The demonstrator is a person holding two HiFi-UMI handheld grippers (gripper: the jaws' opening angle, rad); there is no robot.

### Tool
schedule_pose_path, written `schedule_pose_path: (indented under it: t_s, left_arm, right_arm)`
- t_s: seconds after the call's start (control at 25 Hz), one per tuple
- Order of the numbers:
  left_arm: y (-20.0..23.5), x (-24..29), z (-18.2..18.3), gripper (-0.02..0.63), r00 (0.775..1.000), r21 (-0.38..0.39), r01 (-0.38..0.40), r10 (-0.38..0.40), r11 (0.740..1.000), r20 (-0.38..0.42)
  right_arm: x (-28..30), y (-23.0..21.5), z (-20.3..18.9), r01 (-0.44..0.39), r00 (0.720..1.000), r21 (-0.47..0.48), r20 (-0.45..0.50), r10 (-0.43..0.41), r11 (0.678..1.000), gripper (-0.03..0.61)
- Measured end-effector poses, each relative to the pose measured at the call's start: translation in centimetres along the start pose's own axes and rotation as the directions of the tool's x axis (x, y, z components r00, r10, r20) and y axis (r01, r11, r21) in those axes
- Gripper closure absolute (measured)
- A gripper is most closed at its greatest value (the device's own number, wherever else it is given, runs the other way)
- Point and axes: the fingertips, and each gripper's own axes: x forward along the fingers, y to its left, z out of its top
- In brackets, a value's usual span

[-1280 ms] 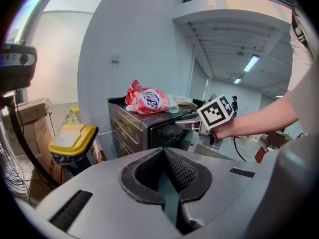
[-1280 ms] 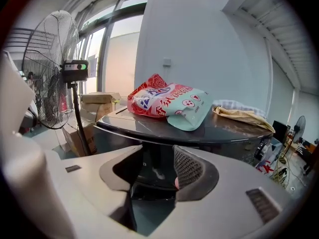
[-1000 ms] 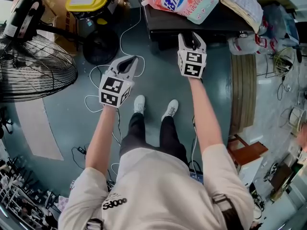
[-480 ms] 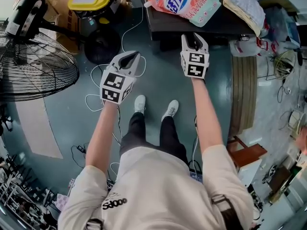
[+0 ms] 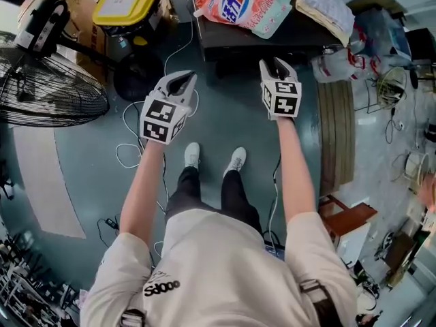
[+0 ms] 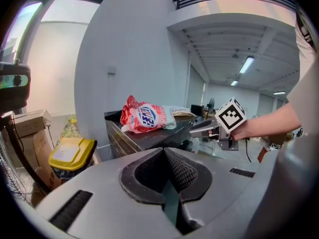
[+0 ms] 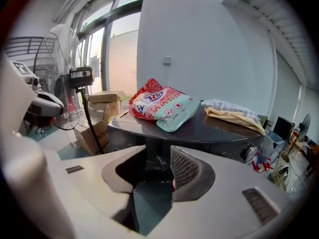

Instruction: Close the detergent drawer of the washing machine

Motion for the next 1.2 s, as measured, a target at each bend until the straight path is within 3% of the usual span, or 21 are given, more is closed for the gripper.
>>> schedule_pose_path:
  t_s: [0.12,0.2,0.36,0.72,1.2]
  left_arm:
    - [-0.9,-0.6,1.7,0.595,1.000,0.007,0.005,-0.005,1.000,0.031]
    - [-1.6,-1.1,3.1,0.595,0.999,0.021,0.008,-0.009,1.000,0.050]
    - [-2.9,-2.4,6.4,0.595,0.995,0.056,0.008,-0.013,0.998,0.100]
    - [-6.4,-5.5,12.9,0.595,0.982,0.133,0.001,-0.026,0.991,0.186]
    - [-10.6,-11.5,20.5,0.595,0.944,0.270,-0.026,-0.066,0.963,0.323]
  right_arm:
    - [-2.8,0.1,0.1,-0.056,0.998,-0.018,-0.019,0.056,0.998,0.471]
    - [-4.9,0.0,0.7,-0.060,0.998,-0.027,-0.011,0.059,0.998,0.532]
    - [-9.5,-0.4,3.0,-0.059,0.997,-0.051,0.043,0.061,0.997,0.568]
    - [-20.0,-2.9,8.4,-0.029,0.987,-0.091,0.157,0.043,0.995,0.571]
    - [-30.0,-1.8,14.3,0.040,0.950,-0.168,0.312,0.015,0.985,0.571]
